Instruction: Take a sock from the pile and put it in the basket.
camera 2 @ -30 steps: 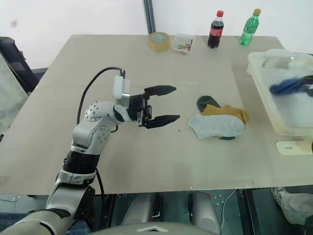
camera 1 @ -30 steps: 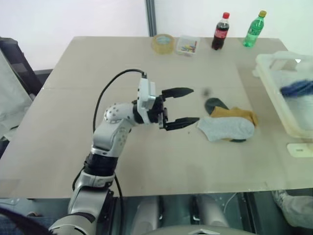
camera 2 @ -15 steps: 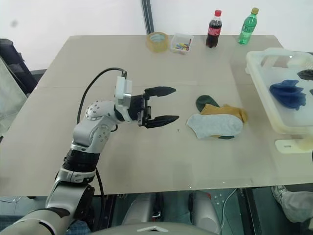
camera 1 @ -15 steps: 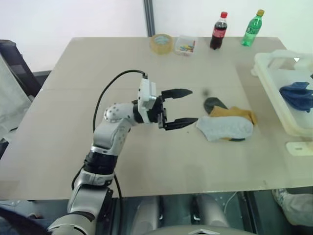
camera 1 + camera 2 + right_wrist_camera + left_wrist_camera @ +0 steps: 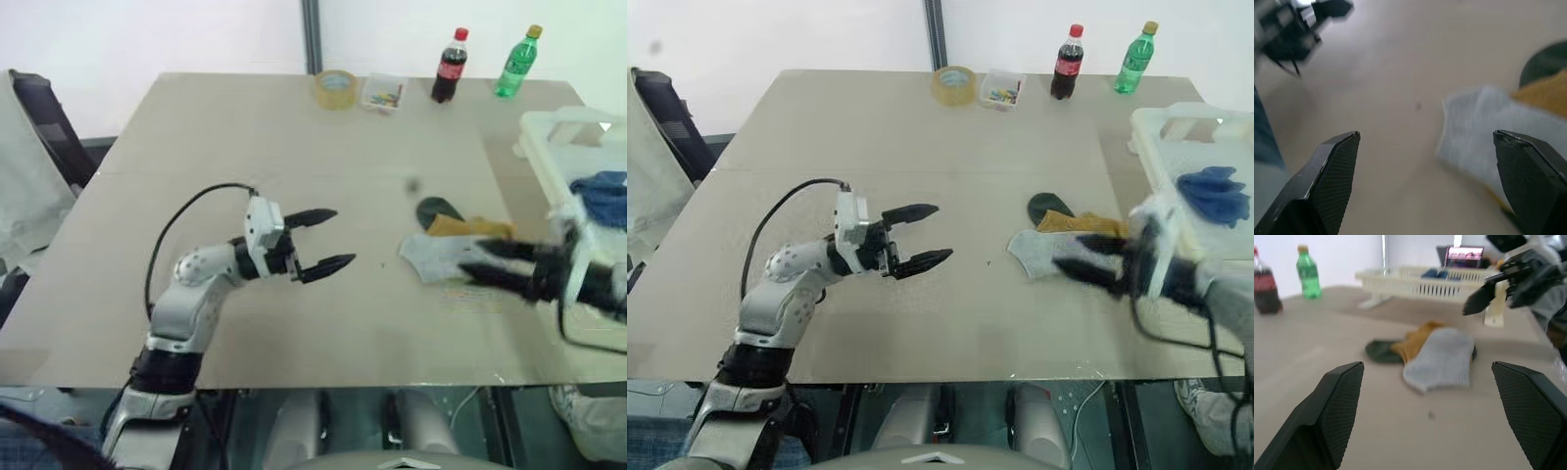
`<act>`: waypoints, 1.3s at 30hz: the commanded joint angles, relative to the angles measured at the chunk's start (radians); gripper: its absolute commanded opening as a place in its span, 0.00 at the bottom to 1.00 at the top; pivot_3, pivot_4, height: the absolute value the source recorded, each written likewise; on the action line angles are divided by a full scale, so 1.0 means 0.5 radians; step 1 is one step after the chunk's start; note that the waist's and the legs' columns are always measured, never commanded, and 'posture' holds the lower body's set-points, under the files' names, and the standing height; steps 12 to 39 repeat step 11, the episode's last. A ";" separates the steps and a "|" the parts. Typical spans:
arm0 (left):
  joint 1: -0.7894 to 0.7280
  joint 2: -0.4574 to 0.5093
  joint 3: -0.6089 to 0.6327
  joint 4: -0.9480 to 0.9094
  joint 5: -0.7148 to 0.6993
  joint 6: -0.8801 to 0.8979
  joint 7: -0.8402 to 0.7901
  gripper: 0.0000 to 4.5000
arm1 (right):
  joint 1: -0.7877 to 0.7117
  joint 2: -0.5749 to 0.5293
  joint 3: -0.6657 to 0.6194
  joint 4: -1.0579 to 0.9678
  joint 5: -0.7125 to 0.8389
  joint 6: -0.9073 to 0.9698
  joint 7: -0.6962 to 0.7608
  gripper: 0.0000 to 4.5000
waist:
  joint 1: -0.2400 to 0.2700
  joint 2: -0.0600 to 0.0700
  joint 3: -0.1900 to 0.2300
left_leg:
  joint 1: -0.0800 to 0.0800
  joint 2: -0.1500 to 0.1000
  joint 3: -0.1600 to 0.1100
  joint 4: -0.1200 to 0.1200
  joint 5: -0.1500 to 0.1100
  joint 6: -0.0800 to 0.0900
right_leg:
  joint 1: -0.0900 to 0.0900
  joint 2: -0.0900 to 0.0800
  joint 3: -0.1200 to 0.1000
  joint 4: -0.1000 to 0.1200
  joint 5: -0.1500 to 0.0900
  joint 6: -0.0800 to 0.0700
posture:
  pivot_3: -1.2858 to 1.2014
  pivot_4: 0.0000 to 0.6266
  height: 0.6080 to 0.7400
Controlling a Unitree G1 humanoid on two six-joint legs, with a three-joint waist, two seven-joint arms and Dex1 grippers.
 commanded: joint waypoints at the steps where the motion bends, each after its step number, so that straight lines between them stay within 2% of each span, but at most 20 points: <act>1: 0.243 0.072 0.160 -0.255 -0.030 0.087 0.151 1.00 | 0.159 0.000 0.040 0.010 -0.193 -0.430 0.222 0.98 | -0.006 0.000 0.000 | 0.000 0.001 0.000 0.001 0.000 0.000 | 0.000 0.000 -0.001 0.001 0.000 0.000 | 0.52 0.24 0.96; 4: 0.579 0.120 0.288 -0.422 0.023 0.101 0.278 1.00 | 0.308 -0.025 0.026 0.079 -0.247 -0.618 0.401 0.98 | -0.009 0.000 0.000 | 0.002 0.004 0.000 0.003 0.000 0.000 | 0.001 0.001 -0.001 0.004 0.000 0.000 | 0.52 0.24 0.96; 7: 1.067 0.156 0.470 -0.602 0.028 0.105 0.316 1.00 | 0.360 -0.024 0.026 0.254 -0.385 -0.854 0.477 0.98 | -0.019 -0.001 -0.001 | 0.005 0.006 0.001 0.003 0.000 0.000 | 0.002 0.001 0.000 0.004 -0.001 -0.001 | 0.52 0.24 0.96; 10: 1.274 0.168 0.544 -0.703 0.050 0.089 0.373 1.00 | 0.345 -0.013 0.054 0.380 -0.464 -1.004 0.532 0.98 | -0.008 -0.002 0.000 | 0.005 0.006 0.001 0.004 0.000 0.000 | 0.002 0.000 0.000 0.003 -0.004 -0.007 | 0.52 0.24 0.96; 39: 1.298 0.171 0.550 -0.710 0.044 0.063 0.358 1.00 | 0.330 -0.010 0.069 0.412 -0.484 -1.035 0.544 0.98 | -0.008 -0.002 0.000 | 0.003 0.006 -0.001 0.006 0.000 0.000 | 0.002 0.000 -0.001 0.004 -0.005 -0.008 | 0.52 0.24 0.96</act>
